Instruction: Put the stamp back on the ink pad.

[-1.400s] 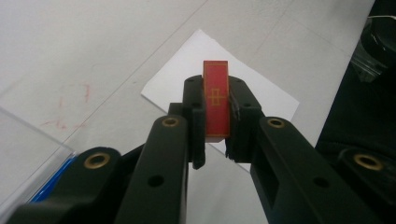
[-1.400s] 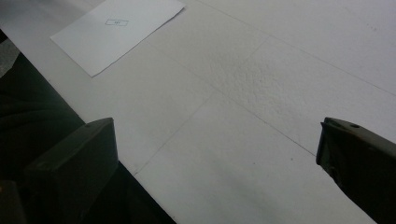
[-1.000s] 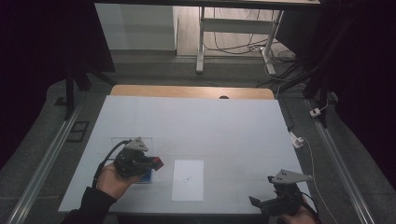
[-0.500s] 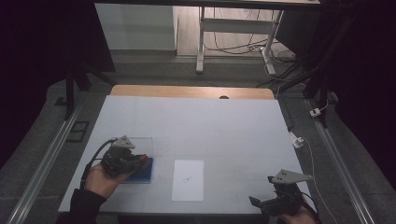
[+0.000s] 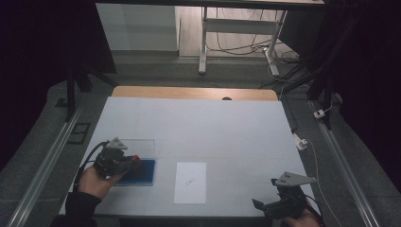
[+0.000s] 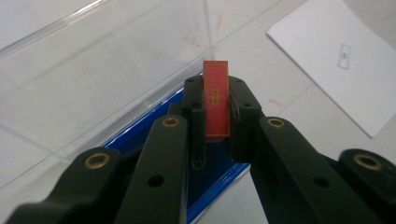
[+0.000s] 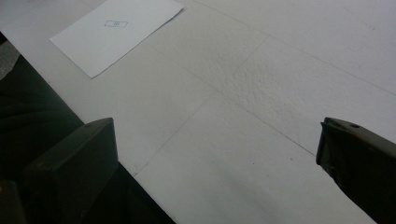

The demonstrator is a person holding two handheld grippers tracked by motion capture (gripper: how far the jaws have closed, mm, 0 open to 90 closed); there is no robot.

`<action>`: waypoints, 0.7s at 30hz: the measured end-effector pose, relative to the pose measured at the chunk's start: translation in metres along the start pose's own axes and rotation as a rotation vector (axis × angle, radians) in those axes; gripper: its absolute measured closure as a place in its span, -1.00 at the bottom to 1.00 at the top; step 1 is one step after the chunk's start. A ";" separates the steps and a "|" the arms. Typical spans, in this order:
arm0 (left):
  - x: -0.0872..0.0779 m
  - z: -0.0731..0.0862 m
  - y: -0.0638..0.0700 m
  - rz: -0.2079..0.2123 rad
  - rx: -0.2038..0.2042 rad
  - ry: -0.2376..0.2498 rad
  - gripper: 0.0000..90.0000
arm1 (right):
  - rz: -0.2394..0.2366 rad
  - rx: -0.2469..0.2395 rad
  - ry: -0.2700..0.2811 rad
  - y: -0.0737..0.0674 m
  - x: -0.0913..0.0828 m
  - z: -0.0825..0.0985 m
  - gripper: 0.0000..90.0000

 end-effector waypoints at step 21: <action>0.016 0.013 -0.008 0.001 -0.023 -0.095 0.76 | 0.003 -0.005 -0.002 0.000 0.000 0.000 -1.00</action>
Point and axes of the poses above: each handheld gripper's, and its own axes: x roughly forward along the jaws, z roughly out of its underside, y roughly to its right, the point moved 5 cm from there along x, roughly forward along the jaws, and after that the axes turned 2 degrees about x, right-handed, at the moved point
